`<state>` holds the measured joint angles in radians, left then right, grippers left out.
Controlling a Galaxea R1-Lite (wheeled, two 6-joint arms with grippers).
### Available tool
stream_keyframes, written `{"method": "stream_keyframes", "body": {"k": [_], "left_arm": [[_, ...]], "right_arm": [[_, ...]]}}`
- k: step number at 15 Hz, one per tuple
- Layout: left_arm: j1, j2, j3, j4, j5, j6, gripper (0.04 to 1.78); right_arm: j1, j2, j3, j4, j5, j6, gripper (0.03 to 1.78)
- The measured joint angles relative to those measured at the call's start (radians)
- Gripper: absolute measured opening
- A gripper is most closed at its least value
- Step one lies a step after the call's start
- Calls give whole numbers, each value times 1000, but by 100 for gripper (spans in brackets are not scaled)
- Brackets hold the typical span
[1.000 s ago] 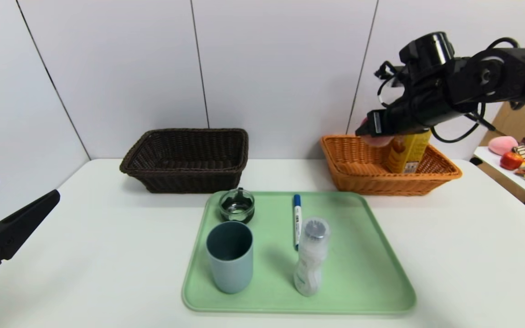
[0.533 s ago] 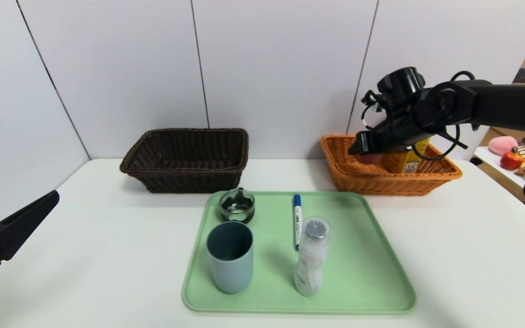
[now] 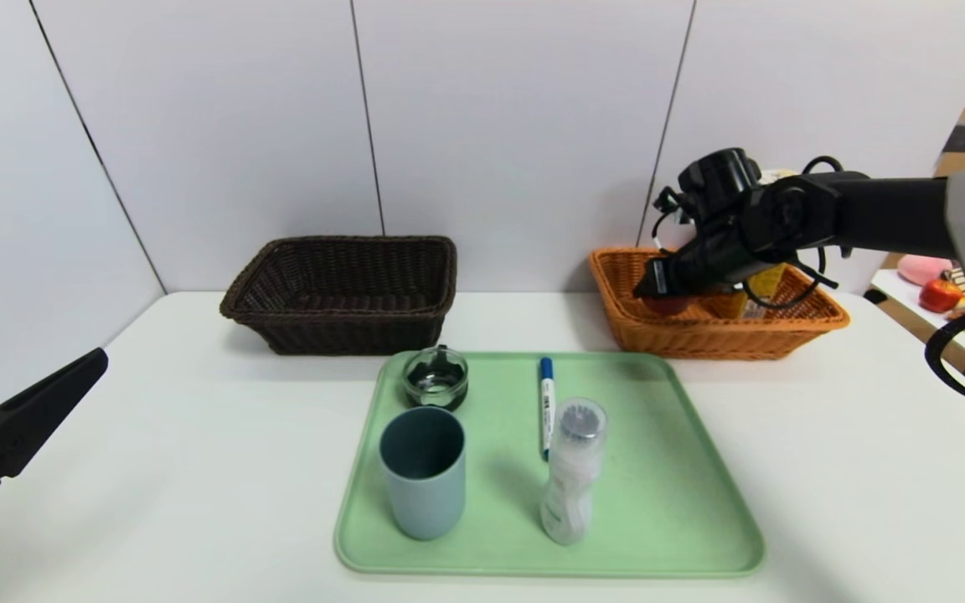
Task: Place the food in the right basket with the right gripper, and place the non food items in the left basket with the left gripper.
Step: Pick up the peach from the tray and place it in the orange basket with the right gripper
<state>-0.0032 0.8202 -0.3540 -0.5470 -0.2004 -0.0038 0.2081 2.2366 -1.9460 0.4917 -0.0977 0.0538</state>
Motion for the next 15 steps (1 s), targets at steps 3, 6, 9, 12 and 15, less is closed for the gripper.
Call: {"method": "stream_keyframes", "body": {"k": [3,6,9,12,15], "left_arm": [[0,-1,1,-1,0,-11,169],[0,-2,1,-2,-1,-15,169],[0,-5,1,-2,-1,-14,169],[0,-8,2,-1,-4,-14,169],[0,-8,1,0,-3,-13,169]], "right_arm": [[0,9,4,1,-8,1,119],[0,11,15,-41,-44,8,119],[0,5,51,-106,-50,7,119],[0,-9,76,-104,-49,6,119],[2,-15,82,-100,-50,8,132]]}}
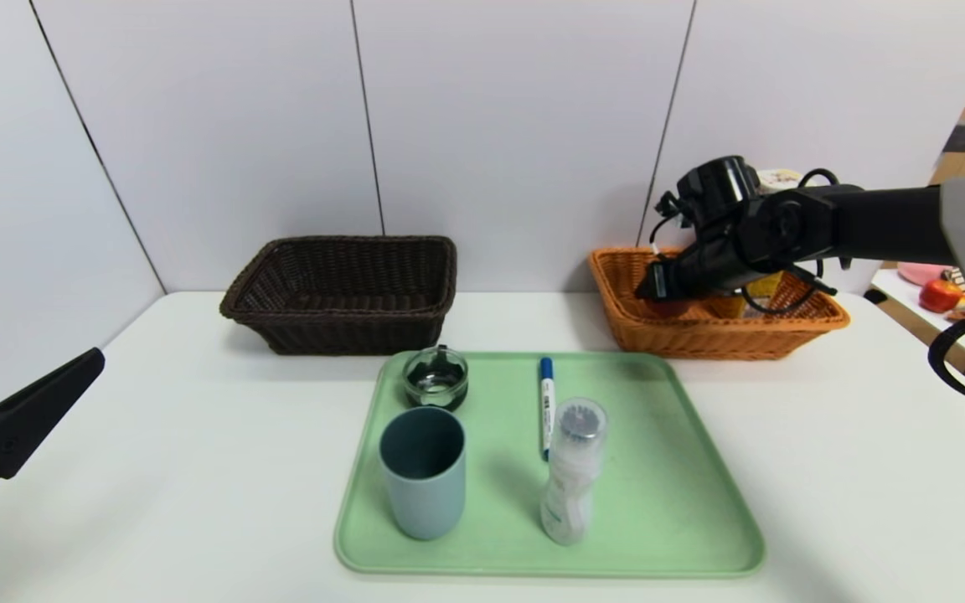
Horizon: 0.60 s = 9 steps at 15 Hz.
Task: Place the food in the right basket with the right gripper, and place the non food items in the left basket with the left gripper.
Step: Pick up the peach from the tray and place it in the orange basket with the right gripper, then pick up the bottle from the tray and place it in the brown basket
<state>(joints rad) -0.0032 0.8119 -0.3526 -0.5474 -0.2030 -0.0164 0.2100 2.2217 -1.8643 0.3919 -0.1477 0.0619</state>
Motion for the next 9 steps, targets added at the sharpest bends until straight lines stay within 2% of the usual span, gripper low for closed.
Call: {"method": "stream_keyframes", "body": {"k": [3,9], "left_arm": [[0,0,0,0,-1,0,169],[0,-1,1,0,-3,-2,169]], "right_arm": [[0,-7,0,-4,-16,1,144],[13,-56,17,-10,-16,1,159]]}}
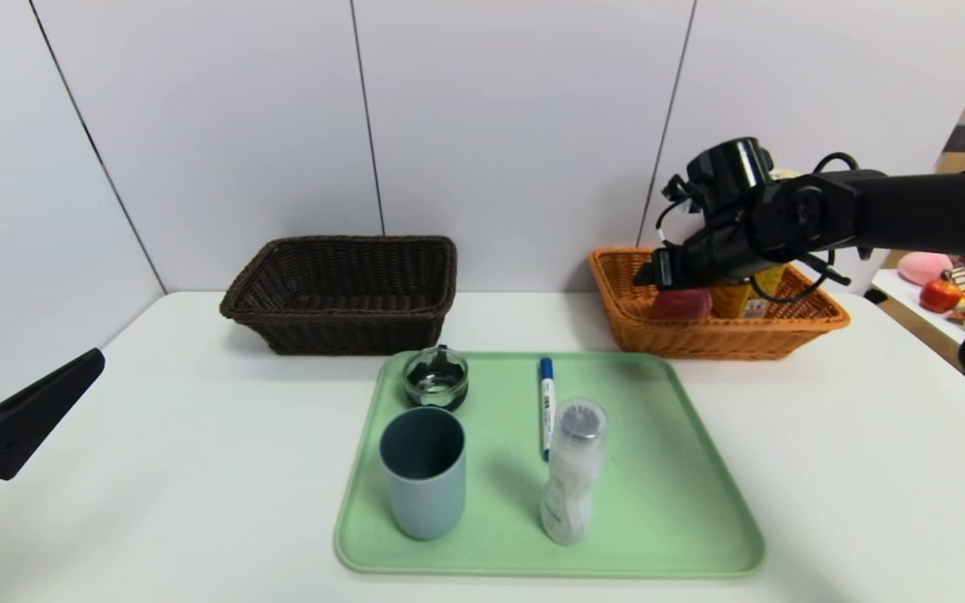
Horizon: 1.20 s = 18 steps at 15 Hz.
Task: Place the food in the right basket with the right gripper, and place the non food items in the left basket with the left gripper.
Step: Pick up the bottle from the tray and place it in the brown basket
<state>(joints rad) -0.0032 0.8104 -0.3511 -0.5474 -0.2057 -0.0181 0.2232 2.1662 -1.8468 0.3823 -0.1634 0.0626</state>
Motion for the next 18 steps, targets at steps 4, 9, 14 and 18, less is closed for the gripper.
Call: {"method": "stream_keyframes", "body": {"k": [4,9,14,18], "left_arm": [[0,-4,4,0,1,0,169],[0,-11,14,0,4,-21,169],[0,-29,37,0,3,-22,169],[0,-41,45,1,5,-21,169]], "right_arm": [[84,-127,49,-10,2,2,164],[200,-336,356,-283,16,4,167],[214,-661,911,-680,124,-13,169],[191,-1006,1292,-853,277,-10,169]]}}
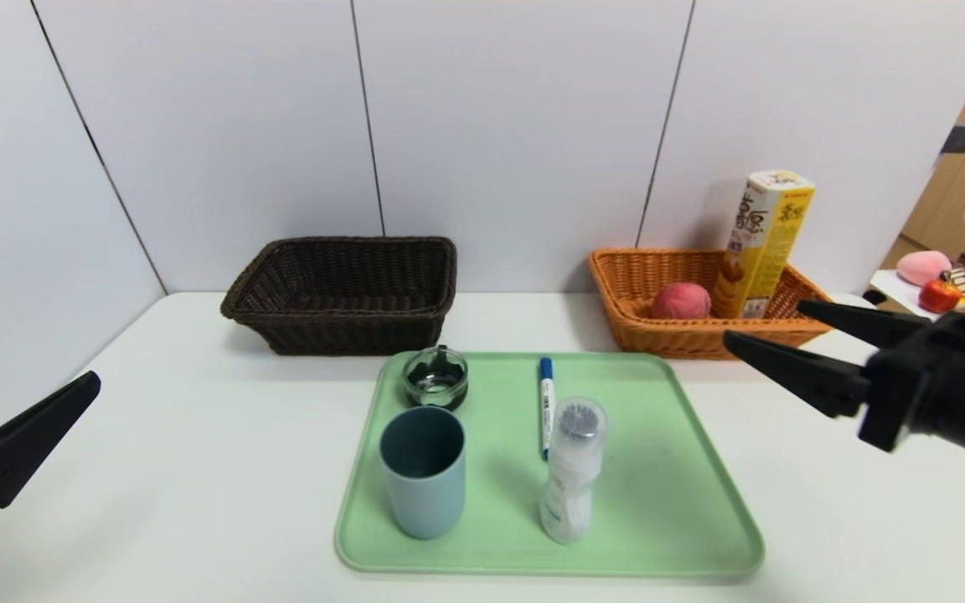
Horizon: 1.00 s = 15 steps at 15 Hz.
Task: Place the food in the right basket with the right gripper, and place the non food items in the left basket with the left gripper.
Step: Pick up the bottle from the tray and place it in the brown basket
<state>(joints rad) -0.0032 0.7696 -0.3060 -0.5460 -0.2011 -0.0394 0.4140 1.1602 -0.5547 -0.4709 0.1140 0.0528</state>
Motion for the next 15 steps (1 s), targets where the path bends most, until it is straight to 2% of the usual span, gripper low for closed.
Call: {"method": "stream_keyframes", "body": {"k": [4,5,7,9,15], "left_arm": [[0,-18,11,21,0,0,169],[0,-27,11,36,0,0,169],[0,-49,11,69,0,0,169],[0,-68,11,87,0,0,169],[0,-94,13,99,-1,2,169]], "right_arm": [[-12,-261,256,-31,207,-5,169],[-12,-291,288,-33,249,-13,169],[-11,-320,334,-29,301,-41,169],[-5,-313,359,-18,334,-72,169],[52,-166,370,-37,340,-153,169]]}}
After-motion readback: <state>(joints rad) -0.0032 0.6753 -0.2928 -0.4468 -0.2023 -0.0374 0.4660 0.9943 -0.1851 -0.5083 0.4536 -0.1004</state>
